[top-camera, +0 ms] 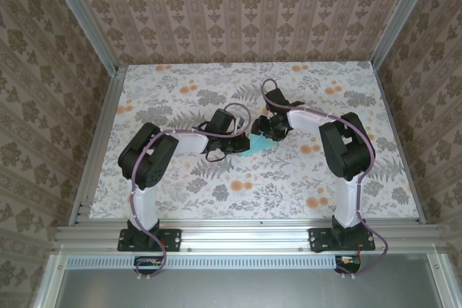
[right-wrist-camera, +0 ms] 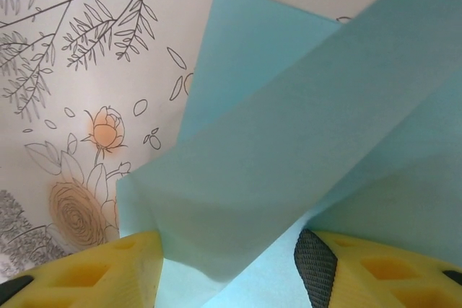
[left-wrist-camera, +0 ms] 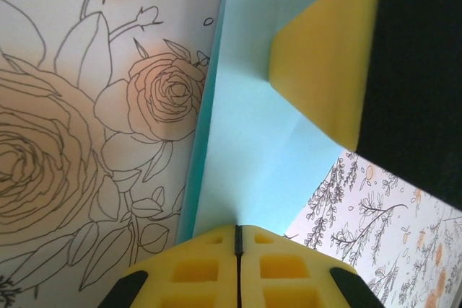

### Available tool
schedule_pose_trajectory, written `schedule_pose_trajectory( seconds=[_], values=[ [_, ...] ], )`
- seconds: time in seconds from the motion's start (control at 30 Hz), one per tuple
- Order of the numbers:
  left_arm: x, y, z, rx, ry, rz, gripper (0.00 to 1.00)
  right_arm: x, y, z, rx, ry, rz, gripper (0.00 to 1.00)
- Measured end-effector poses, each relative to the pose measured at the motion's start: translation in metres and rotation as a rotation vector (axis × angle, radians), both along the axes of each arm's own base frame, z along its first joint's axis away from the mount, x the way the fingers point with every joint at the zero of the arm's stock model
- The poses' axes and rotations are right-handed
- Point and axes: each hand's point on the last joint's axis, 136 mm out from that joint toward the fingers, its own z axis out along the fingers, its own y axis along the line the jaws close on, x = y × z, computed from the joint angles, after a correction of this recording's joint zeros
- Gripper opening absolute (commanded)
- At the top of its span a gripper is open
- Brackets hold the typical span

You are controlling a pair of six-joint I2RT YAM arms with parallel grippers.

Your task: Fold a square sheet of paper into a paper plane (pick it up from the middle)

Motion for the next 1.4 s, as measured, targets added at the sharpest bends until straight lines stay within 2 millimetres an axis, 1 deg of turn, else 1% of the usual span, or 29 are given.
schedule_pose_trajectory(
  seconds=[0.13, 0.3, 0.6, 0.77, 0.93, 1.03, 1.13, 1.23, 1.33, 1.4],
  values=[
    [-0.001, 0.0, 0.0, 0.003, -0.002, -0.006, 0.05, 0.001, -0.001, 0.003, 0.036, -0.015, 0.011, 0.59],
    [-0.002, 0.0, 0.0, 0.005, -0.003, -0.018, 0.05, 0.0, 0.001, 0.005, 0.041, -0.029, 0.058, 0.61],
    [-0.003, -0.004, -0.002, 0.005, 0.014, -0.04, 0.05, -0.005, 0.0, 0.004, -0.046, -0.044, 0.103, 0.6],
    [-0.003, -0.005, -0.001, 0.0, 0.014, -0.047, 0.06, -0.009, -0.004, 0.003, -0.108, -0.035, 0.099, 0.55],
    [-0.003, -0.006, 0.001, -0.006, 0.015, -0.05, 0.12, -0.009, -0.01, 0.0, -0.143, -0.033, 0.084, 0.48],
    [-0.003, -0.007, 0.002, -0.01, 0.016, -0.048, 0.16, -0.01, -0.012, -0.002, -0.152, -0.035, 0.075, 0.46],
    [-0.001, -0.007, 0.008, -0.022, 0.011, -0.041, 0.19, -0.01, -0.014, -0.002, -0.148, -0.053, 0.063, 0.44],
    [0.004, -0.005, 0.022, -0.046, -0.01, -0.025, 0.2, -0.01, -0.015, -0.002, -0.14, -0.069, 0.045, 0.38],
    [0.01, -0.002, 0.035, -0.072, -0.031, -0.004, 0.22, -0.01, -0.016, -0.003, -0.131, -0.084, 0.035, 0.38],
    [0.012, 0.0, 0.038, -0.08, -0.036, 0.008, 0.22, -0.01, -0.016, -0.003, -0.126, -0.093, 0.032, 0.38]
  ],
)
